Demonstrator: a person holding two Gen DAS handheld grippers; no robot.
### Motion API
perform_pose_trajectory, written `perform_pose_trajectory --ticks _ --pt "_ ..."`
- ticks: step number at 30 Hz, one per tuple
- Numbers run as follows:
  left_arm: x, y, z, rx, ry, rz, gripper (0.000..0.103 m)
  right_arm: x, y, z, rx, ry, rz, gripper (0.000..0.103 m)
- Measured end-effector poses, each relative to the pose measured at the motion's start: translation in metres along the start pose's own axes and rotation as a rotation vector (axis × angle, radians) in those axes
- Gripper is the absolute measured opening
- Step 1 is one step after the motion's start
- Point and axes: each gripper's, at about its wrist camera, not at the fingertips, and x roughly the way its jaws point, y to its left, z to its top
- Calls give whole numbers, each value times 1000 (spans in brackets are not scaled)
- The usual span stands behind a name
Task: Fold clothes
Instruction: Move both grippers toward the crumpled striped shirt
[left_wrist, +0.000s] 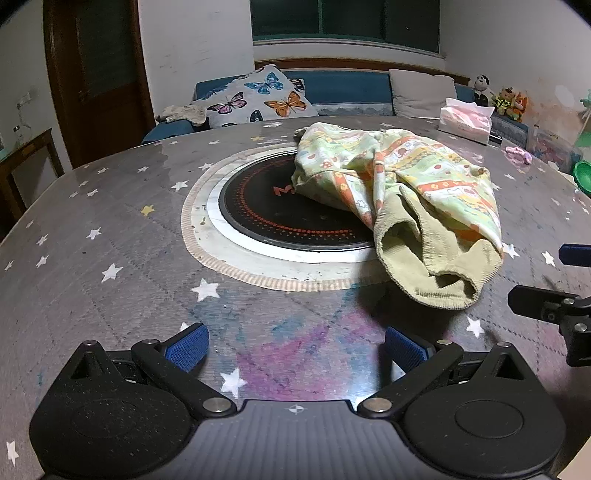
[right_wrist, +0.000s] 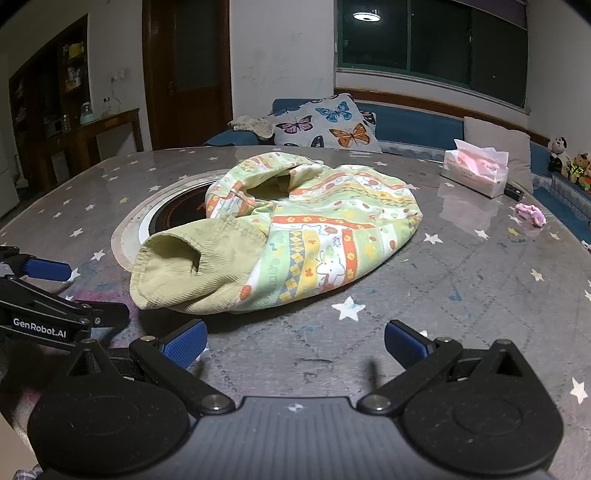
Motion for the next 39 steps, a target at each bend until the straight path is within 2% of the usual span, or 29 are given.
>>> perform_pose_trajectory --ticks 39 --pt "11 -6 9 16 20 -7 103 20 3 5 -12 37 22 103"
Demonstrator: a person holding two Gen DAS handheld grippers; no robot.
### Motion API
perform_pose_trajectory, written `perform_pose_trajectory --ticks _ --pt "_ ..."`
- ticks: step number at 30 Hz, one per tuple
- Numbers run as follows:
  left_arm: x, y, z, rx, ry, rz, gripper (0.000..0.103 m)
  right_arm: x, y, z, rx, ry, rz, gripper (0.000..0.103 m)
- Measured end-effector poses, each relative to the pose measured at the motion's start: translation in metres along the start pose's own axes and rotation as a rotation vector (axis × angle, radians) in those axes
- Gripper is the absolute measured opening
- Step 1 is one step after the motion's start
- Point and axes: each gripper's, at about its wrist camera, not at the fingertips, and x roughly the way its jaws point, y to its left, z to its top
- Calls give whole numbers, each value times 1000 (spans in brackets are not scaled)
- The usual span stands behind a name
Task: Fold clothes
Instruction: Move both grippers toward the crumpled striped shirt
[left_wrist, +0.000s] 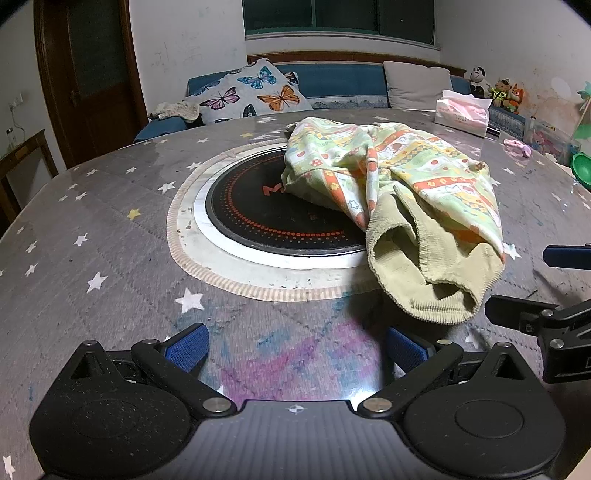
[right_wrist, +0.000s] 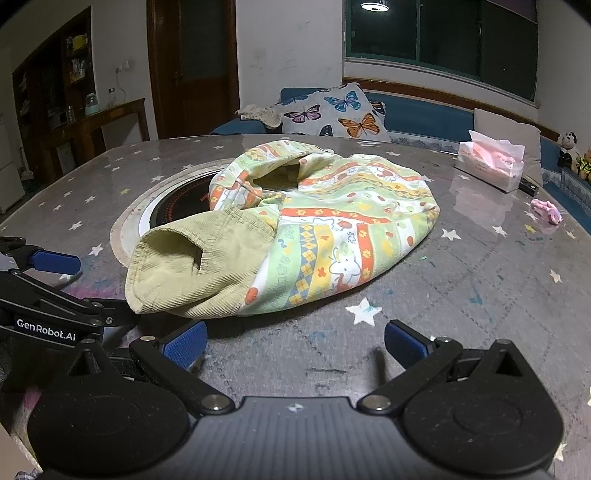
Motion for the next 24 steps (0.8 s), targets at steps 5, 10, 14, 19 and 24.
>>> perform_pose_trajectory --ticks 5,10,14,19,24 --pt "2 1 3 -2 3 1 103 4 0 4 -1 4 4 103" --pt "5 2 6 -2 8 4 103 7 -1 9 -2 7 12 103" --pt "7 4 9 -4 12 14 103 9 -1 13 -4 7 18 103" --pt "8 8 12 -9 11 26 103 11 -2 20 -4 6 23 103" --pt "8 14 19 -15 6 40 103 12 -4 26 -2 3 30 103"
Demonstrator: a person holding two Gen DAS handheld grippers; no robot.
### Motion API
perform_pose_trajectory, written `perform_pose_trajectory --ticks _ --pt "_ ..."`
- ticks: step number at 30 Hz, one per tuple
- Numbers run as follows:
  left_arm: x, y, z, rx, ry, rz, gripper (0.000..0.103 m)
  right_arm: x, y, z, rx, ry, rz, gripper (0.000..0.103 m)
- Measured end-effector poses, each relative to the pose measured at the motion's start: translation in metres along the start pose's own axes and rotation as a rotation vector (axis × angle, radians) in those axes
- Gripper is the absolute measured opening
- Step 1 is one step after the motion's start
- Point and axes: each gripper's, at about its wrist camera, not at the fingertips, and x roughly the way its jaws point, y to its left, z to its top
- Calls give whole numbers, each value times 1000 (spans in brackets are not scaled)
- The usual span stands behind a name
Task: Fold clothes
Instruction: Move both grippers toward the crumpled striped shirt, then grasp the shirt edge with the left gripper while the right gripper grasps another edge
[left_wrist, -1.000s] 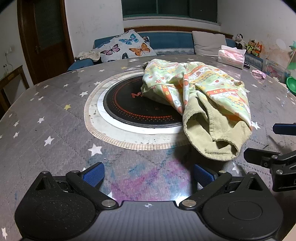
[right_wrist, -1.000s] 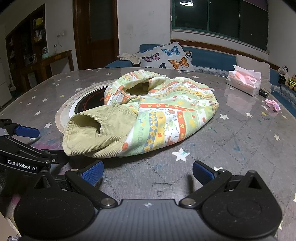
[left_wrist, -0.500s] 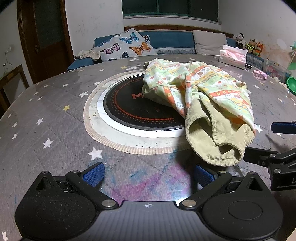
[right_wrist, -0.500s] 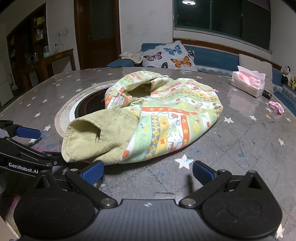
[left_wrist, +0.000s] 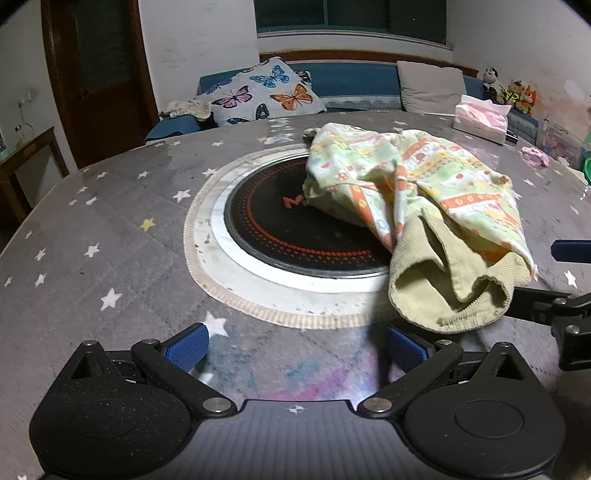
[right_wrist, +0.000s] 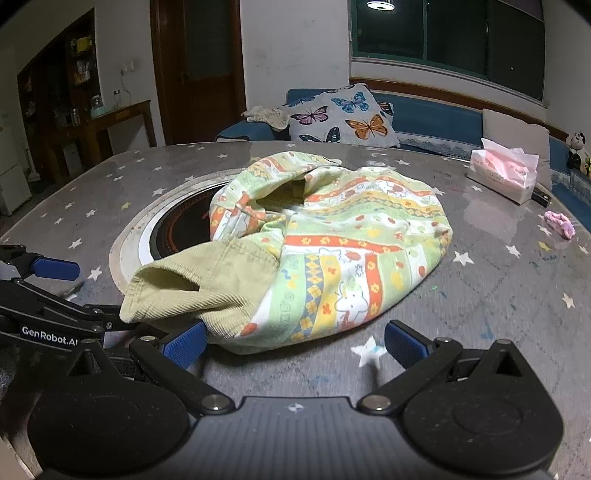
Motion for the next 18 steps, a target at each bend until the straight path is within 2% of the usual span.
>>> perform_pose_trajectory --ticks 8,16,18 --pt "1 9 13 12 -11 23 103 -4 -3 9 -31 10 8 103" --pt "-4 16 38 52 -67 54 103 -18 -10 20 -65 21 44 103" --pt "-3 14 49 57 -83 43 103 -21 -13 26 -73 17 58 103"
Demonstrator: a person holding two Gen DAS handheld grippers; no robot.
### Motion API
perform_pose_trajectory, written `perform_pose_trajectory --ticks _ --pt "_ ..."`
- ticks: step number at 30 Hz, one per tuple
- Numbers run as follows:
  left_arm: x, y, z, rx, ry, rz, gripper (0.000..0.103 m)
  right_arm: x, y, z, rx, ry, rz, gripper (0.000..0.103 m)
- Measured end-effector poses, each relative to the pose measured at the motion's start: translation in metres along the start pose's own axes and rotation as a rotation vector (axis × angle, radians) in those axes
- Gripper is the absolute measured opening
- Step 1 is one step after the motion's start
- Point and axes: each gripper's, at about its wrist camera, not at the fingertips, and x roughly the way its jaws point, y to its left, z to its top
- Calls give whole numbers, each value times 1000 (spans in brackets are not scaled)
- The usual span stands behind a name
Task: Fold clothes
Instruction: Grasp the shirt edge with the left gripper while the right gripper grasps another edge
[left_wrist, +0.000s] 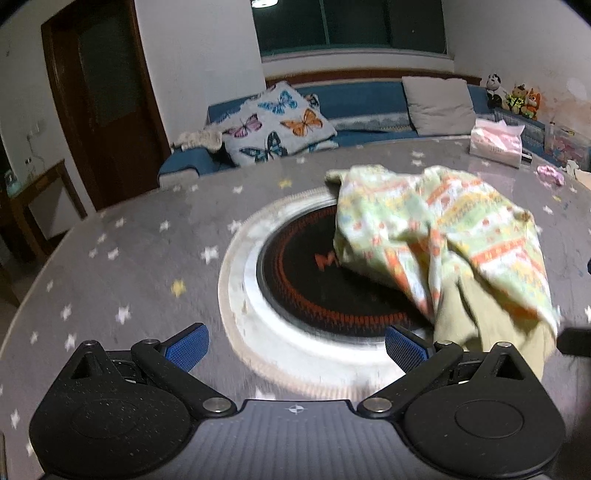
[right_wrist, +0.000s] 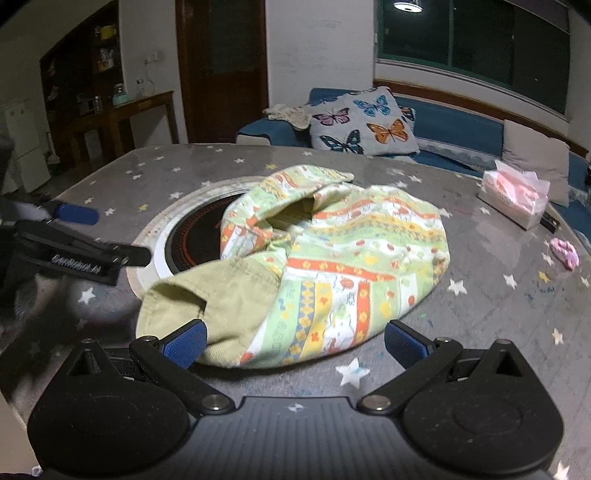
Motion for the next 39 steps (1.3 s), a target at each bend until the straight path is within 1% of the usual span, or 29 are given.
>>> perform_pose_trajectory --ticks 3,9,11,12,14,16,18,21,23,25,26,27,28,31,33,35,39 --pt "4 -4 17 6 -26 -23 103 2 -6 11 -11 -16 -5 103" --pt "19 -24 52 67 -86 -89 102 24 -25 28 8 -22 -23 103" --pt "28 -32 63 92 -98 -102 100 32 -37 34 25 -21 -30 103" --pt "34 -36 69 103 -101 -110 97 34 -40 36 30 -20 -33 103" --pt "45 -42 79 115 -98 -134 94 42 -51 42 44 -15 -47 102" --pt "58 -48 89 126 -87 -161 89 47 -60 47 54 -17 -60 101" --pt "70 -55 96 158 -85 -186 88 53 -70 53 62 -18 -70 98" --pt "91 -66 102 212 -62 -199 79 60 -82 61 68 -17 -81 95" --pt "105 -72 105 246 -44 -204 69 66 -89 68 65 -14 -86 93" --pt "121 -75 106 264 -12 -214 44 73 -94 73 62 -11 -83 90" --pt "128 -75 105 268 3 -218 37 77 -97 76 62 -8 -79 89" --pt "132 -73 103 266 10 -218 20 82 -98 79 61 -3 -74 86" --pt "135 -70 102 259 13 -213 9 86 -99 82 57 0 -68 85" --pt "132 -54 98 217 -14 -190 4 102 -98 93 34 8 -50 81" --pt "126 -40 97 182 -34 -167 3 113 -96 99 17 9 -33 79" --pt "122 -27 96 147 -37 -157 3 132 -92 106 -3 17 -8 77" --pt "117 -12 94 117 -36 -142 4 167 -80 117 -56 33 17 76"
